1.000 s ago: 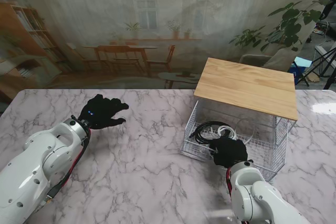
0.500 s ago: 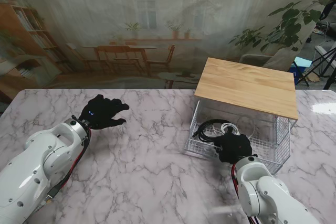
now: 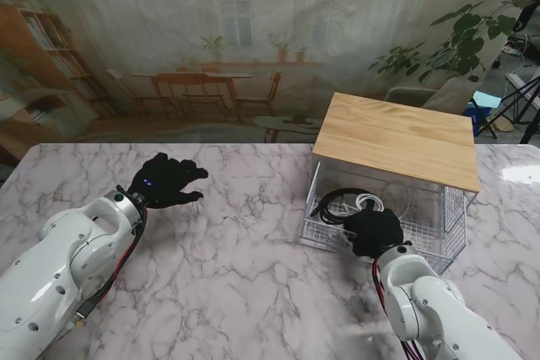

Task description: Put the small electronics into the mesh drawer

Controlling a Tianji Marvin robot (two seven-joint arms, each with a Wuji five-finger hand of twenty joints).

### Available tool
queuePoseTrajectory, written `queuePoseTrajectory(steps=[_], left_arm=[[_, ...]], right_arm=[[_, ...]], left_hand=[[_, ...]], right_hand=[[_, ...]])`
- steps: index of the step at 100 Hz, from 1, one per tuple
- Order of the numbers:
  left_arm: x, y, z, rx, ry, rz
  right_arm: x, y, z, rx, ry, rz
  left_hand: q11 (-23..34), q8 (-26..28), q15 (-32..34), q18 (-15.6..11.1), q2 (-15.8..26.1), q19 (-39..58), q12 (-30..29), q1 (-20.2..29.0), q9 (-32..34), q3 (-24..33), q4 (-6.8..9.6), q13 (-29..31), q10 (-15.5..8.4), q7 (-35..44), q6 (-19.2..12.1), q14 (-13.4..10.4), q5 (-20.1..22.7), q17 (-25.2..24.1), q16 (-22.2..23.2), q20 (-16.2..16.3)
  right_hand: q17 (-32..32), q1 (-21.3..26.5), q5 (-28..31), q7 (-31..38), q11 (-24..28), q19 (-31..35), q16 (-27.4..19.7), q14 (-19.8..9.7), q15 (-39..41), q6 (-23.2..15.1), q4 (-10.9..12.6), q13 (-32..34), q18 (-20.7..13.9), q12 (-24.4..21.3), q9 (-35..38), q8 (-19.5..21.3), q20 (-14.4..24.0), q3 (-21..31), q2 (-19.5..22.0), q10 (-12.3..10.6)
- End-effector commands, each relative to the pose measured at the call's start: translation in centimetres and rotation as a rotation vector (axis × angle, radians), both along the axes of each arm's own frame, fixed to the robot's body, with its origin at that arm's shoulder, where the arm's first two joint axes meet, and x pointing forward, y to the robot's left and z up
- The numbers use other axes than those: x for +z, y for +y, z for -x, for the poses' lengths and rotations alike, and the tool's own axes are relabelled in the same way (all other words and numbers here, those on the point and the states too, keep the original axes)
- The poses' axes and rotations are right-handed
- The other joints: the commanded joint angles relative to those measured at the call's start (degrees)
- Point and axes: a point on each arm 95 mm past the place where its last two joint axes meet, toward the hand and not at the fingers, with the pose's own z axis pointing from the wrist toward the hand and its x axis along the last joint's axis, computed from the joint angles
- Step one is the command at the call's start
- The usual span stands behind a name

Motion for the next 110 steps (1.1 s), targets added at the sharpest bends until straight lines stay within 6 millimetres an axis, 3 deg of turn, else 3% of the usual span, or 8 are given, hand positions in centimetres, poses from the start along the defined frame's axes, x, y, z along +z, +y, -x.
queuePoseTrajectory(steps=[1,110], left_arm=[[-0.3,0.0,0.0,-0.002,0.017,-0.015],[-0.8,-0.3,0.0,-0.005,0.04,-0.025]], right_arm=[[-0.1,-0.4,-0.2,-0.006,-0.008,0.012],[-2.1,-3.7,-6.1,-0.061,-0.046,0.077]], left_hand=[[-0.84,0.01,-0.54,-0.55,3.05,0.93,-0.58,-1.23,-2.13,-1.06,0.83,-1.21,1.07,0.34,0.71,0.95,0.43,-0.88,0.25,0.99],[-0.91,0.06,-0.61,-0.55,3.11,0.85,-0.61,-1.21,-2.17,-1.05,0.82,-1.32,1.01,0.65,0.68,0.92,0.97,-1.02,0.23,0.97]], right_hand=[[-0.12,6.32,9.04,7.13,-0.49,0.71,0.15,-0.97,1.89,-11.68,2.42,0.68,-0.61,0.79,1.04,4.44,0.46,8.74,5.15,-1.21],[-0.27,5.88,6.03,5.58,-3.07,-1.28,-1.2,-3.37,-1.89,-13.52,2.82,-0.61,-2.64,-0.33,-0.22,1.79,-0.35,5.66,7.35,-2.71]])
